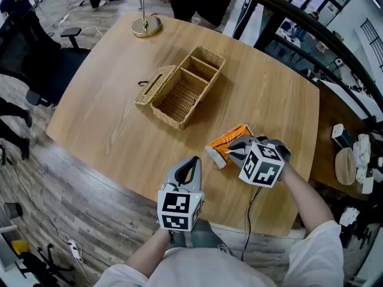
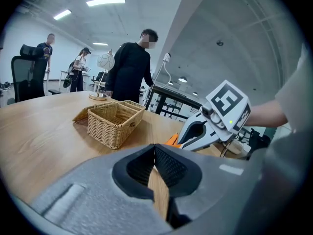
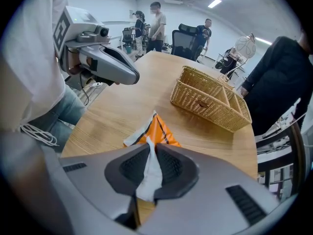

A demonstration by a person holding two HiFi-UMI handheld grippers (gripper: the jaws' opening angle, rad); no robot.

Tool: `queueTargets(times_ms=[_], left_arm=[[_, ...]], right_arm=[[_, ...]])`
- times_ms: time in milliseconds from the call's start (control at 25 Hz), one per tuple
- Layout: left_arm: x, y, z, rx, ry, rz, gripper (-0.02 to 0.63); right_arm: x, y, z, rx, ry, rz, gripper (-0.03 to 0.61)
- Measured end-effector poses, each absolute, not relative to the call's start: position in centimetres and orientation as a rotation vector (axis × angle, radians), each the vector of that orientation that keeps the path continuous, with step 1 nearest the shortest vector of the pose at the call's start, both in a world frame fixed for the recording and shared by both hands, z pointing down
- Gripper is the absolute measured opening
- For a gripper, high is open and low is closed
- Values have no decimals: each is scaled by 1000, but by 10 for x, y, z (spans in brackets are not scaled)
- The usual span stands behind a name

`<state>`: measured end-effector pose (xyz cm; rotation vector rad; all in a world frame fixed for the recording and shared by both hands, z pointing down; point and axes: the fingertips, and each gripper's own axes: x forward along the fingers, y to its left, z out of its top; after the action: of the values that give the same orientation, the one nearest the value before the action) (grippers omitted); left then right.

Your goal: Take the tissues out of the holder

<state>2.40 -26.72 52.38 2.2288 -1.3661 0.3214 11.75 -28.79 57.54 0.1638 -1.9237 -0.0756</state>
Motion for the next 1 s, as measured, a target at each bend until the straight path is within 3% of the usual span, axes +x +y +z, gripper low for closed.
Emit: queueTargets(times_ms=[1000], left_arm=[[12, -284, 520, 2243, -1337, 336, 10]], right_arm=[[108, -293, 585, 203, -1950, -35, 60]])
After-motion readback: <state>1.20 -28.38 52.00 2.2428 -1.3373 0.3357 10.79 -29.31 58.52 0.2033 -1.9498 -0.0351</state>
